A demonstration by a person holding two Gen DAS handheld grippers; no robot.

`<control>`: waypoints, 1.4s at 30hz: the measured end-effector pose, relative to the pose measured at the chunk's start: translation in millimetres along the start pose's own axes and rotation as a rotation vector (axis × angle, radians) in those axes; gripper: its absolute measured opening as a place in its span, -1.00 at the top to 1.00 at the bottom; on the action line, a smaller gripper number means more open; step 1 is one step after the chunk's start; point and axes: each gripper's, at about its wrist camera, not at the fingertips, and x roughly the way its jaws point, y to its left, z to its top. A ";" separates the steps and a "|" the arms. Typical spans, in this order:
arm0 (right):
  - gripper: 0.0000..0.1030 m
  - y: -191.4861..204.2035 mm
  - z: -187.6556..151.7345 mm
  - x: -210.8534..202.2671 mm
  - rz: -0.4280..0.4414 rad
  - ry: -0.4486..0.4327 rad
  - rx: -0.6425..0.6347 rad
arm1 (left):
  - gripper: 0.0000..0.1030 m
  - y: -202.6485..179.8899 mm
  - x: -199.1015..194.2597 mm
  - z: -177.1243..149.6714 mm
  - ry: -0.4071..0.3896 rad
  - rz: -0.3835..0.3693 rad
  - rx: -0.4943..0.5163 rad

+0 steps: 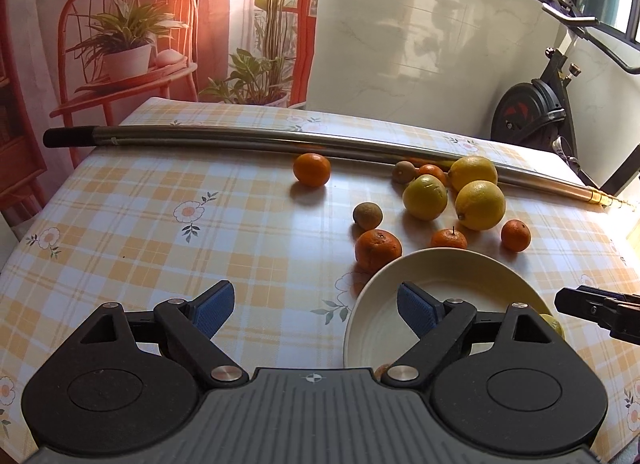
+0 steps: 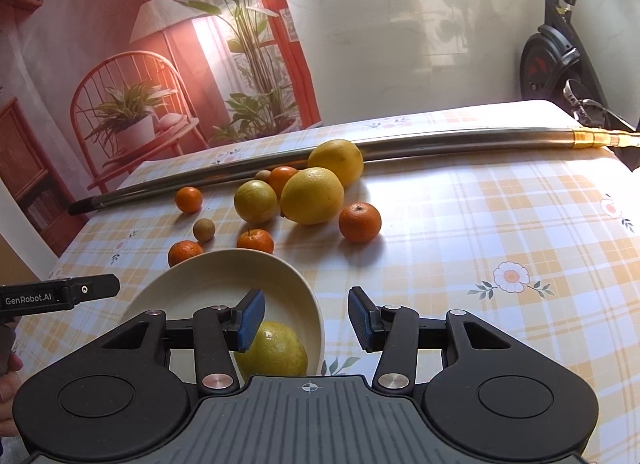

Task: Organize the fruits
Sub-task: 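Grasp a second brown kiwi with the left gripper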

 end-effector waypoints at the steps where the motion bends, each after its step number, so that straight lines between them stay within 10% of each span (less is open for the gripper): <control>1: 0.16 -0.2 1.6 0.5 -0.002 -0.003 -0.003 | -0.75 2.1 1.3 4.6 -0.006 0.001 -0.003; 16: 0.10 -10.8 42.3 22.5 -0.043 -0.066 -0.048 | -0.69 3.7 39.1 56.2 -0.050 -0.032 0.051; 42: 0.10 -35.5 50.5 52.2 -0.055 -0.023 -0.002 | 0.27 -23.8 116.3 54.2 0.090 -0.183 0.180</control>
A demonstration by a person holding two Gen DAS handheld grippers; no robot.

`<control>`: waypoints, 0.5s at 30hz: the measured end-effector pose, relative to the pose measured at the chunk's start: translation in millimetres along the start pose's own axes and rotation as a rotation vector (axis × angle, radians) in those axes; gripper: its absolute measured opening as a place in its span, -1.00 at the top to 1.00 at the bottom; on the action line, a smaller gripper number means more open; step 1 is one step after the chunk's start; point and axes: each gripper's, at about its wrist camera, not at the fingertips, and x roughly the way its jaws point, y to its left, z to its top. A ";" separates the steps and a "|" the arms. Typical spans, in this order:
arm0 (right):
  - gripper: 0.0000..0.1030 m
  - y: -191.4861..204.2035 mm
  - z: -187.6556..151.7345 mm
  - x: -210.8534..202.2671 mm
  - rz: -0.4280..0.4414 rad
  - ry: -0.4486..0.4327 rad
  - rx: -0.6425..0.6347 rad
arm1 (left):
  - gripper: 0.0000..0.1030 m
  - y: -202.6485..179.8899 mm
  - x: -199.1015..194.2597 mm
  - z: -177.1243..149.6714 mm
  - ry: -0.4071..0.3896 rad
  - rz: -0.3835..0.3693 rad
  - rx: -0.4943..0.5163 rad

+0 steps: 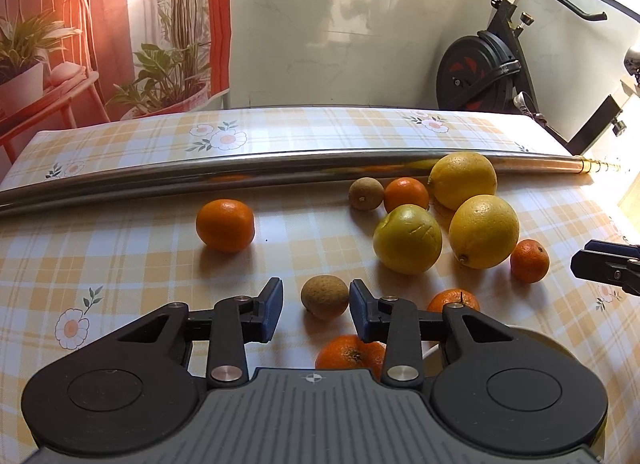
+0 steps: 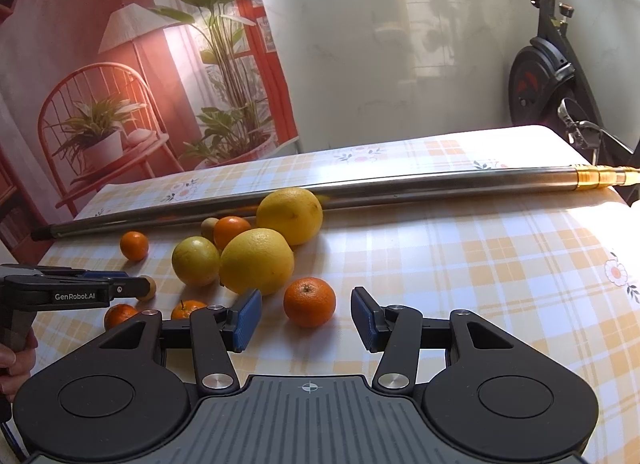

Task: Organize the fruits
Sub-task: 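Grasp a second brown kiwi with the left gripper, then grasp the large yellow grapefruit with the right gripper while the left holds the kiwi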

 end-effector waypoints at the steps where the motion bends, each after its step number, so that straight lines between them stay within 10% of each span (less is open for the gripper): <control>1: 0.10 -0.3 -0.1 0.7 0.000 0.002 0.001 | 0.27 0.0 1.4 0.5 0.001 -0.006 0.000; 15: 0.10 2.2 4.7 12.8 0.021 0.028 -0.052 | 0.42 1.8 -2.6 0.0 -0.027 -0.015 0.008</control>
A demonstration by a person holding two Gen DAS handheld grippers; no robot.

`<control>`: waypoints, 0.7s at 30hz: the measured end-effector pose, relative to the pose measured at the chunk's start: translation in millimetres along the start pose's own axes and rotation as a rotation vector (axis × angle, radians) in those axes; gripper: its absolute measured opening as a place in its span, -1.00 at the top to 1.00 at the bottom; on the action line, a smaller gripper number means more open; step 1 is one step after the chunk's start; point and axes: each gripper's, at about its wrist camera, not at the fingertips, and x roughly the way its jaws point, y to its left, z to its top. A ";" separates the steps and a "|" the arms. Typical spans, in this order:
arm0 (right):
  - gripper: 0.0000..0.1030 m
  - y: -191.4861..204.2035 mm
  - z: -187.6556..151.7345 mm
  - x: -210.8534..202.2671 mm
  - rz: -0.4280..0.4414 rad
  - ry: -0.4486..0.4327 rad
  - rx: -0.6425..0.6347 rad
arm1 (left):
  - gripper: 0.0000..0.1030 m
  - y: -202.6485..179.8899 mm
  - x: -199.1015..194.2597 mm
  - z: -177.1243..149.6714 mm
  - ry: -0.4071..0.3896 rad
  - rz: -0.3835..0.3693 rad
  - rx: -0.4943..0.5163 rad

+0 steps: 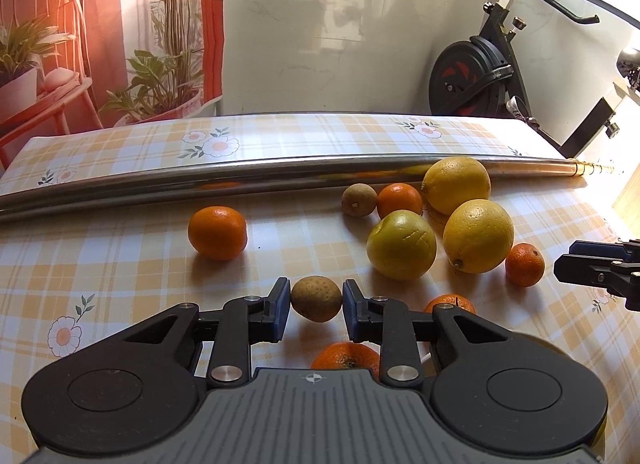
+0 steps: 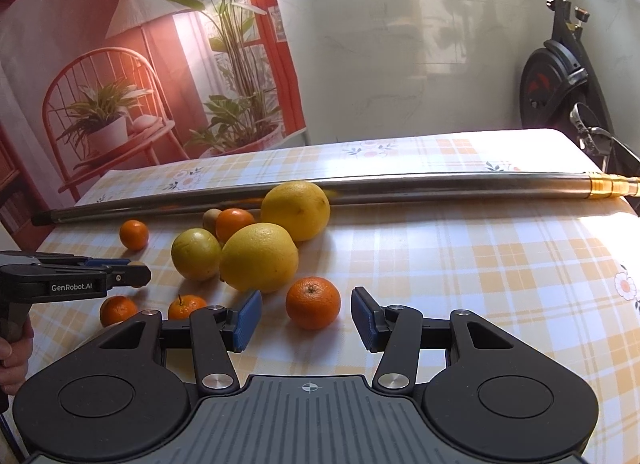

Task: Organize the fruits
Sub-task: 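Grasp the large yellow grapefruit with the right gripper while the left holds the kiwi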

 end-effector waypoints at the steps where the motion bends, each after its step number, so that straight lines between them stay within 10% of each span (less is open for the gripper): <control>1: 0.09 2.1 2.6 2.3 0.008 -0.004 -0.021 | 0.42 0.4 -2.1 0.1 -0.005 -0.001 -0.001; 21: -0.16 40.9 34.1 63.3 0.052 0.084 -0.218 | 0.42 -9.9 -46.0 -13.9 -0.120 -0.023 0.010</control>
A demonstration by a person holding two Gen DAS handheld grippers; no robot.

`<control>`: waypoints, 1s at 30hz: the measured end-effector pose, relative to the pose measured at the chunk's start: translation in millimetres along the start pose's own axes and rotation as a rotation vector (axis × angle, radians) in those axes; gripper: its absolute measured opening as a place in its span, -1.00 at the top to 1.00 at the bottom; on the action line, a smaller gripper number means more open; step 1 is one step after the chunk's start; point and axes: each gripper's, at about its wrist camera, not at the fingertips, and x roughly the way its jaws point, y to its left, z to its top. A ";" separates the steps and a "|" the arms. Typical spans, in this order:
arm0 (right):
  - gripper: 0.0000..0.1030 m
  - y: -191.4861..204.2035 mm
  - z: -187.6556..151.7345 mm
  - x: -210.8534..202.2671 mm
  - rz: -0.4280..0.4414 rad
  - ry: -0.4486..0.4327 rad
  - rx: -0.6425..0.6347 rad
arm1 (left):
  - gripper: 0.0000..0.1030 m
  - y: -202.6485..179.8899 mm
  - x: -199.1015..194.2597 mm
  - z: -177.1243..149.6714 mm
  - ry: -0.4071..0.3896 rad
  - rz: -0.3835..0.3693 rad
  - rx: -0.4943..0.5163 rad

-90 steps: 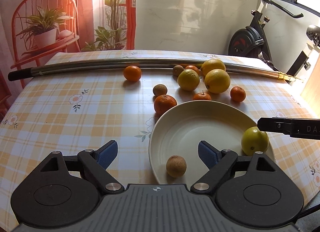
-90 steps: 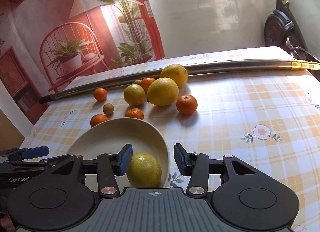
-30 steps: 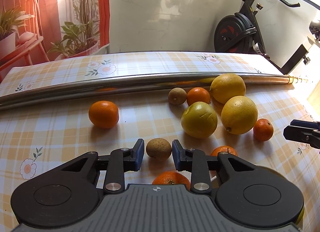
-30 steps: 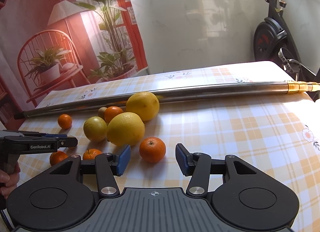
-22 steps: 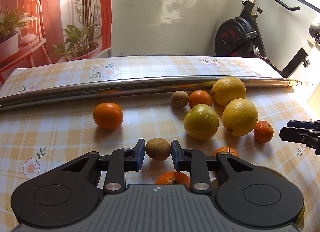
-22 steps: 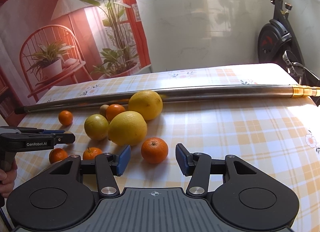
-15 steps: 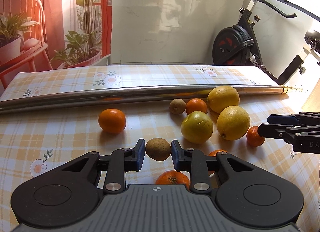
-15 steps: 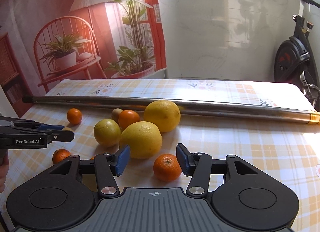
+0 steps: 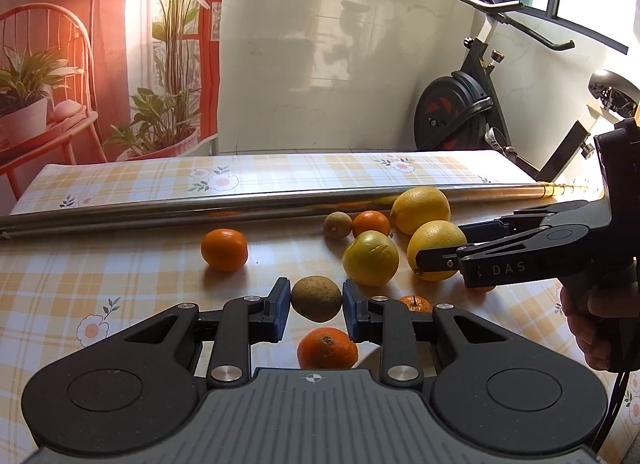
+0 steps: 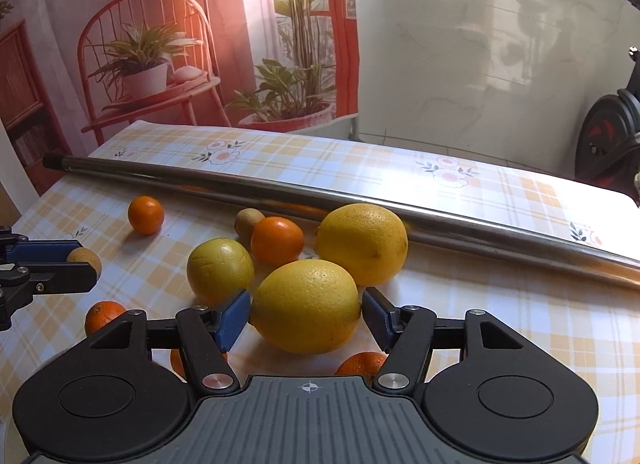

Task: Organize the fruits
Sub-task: 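Grasp the large yellow grapefruit with the right gripper while the left holds the kiwi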

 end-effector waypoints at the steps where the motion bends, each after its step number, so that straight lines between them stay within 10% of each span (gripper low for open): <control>1: -0.17 1.2 0.7 1.7 -0.004 0.005 -0.006 | 0.42 0.2 -0.2 -0.3 0.000 -0.001 -0.003; 30: -0.15 -6.1 -33.5 -62.7 0.062 -0.102 0.195 | 0.42 -16.4 -49.4 -29.9 -0.036 0.020 -0.006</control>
